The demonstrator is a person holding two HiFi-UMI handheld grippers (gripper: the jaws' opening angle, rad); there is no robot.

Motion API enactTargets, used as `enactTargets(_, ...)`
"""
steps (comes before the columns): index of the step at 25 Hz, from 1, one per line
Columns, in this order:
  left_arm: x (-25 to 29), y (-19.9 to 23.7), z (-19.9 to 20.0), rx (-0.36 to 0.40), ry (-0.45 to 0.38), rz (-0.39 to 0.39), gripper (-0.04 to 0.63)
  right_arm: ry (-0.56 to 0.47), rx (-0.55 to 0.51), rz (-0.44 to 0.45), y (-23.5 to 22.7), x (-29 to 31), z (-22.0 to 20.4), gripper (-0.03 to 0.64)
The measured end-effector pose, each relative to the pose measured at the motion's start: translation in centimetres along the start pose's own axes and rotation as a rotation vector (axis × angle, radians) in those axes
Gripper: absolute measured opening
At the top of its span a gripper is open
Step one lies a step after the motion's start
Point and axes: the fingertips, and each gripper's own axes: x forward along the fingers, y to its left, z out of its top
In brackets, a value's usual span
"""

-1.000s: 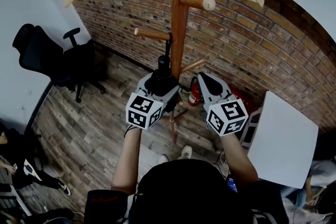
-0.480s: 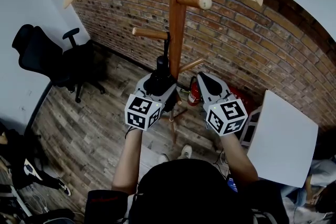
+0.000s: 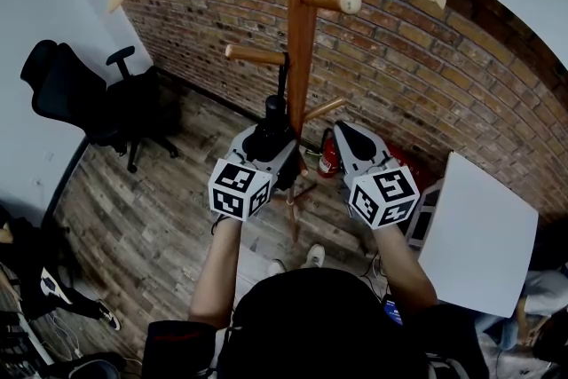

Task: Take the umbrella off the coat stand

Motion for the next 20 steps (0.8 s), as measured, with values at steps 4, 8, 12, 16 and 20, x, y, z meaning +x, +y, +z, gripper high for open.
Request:
enactTargets(4, -0.2, -0.1, 0.3, 0.001, -0.005, -0.002, 0.249, 0.001, 0.000, 0.001, 0.1, 0.0, 0.0, 0.028)
enactTargets(8, -0.3, 0.0, 0.7, 0.009, -0.012, 0.003, 0.249, 0.005, 0.002, 0.001, 0.1, 0.1, -0.2, 0.028)
enactTargets(12, -0.6, 0.1, 1.5, 0.014, -0.028, 0.006, 0.250, 0.005, -0.001, 0.002, 0.3, 0.2, -0.2, 0.028)
enactTargets(16, -0.9, 0.2, 2.2, 0.021, -0.038, 0.010, 0.249, 0.002, -0.003, 0.002, 0.4, 0.2, 0.1, 0.028)
enactTargets(20, -1.3, 0.5, 3.0, 0.026, -0.050, 0.019, 0.250, -0.005, -0.004, 0.004, 0.6, 0.4, 0.4, 0.028)
